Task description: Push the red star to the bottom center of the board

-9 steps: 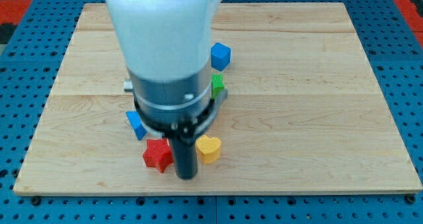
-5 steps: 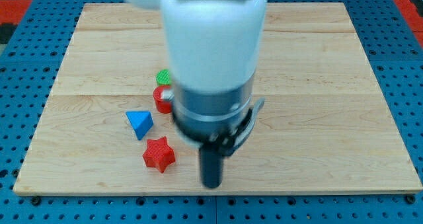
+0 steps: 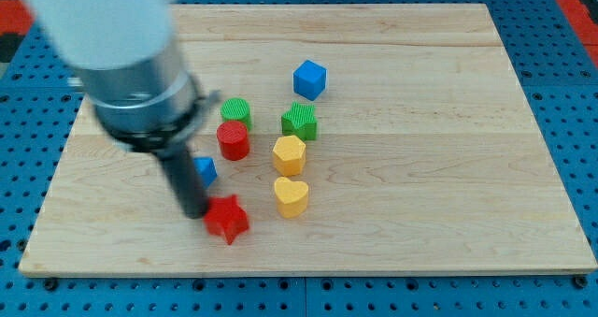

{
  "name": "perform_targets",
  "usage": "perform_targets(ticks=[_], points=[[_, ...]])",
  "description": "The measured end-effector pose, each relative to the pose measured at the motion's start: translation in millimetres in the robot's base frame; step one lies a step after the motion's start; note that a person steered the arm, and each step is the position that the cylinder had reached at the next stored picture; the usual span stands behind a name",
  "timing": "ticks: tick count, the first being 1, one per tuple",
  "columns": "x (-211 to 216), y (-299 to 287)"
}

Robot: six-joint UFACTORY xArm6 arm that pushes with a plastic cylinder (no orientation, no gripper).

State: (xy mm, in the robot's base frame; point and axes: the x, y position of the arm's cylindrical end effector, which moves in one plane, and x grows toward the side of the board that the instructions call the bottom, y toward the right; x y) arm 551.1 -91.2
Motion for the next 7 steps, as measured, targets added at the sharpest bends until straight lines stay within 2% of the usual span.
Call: perform_targets(ticks=[1, 3, 4, 5, 7], points=[[10.1, 28.2], [40.9, 2.8], [40.9, 62.9], [66.1, 9.6], [-12.9, -15.6]])
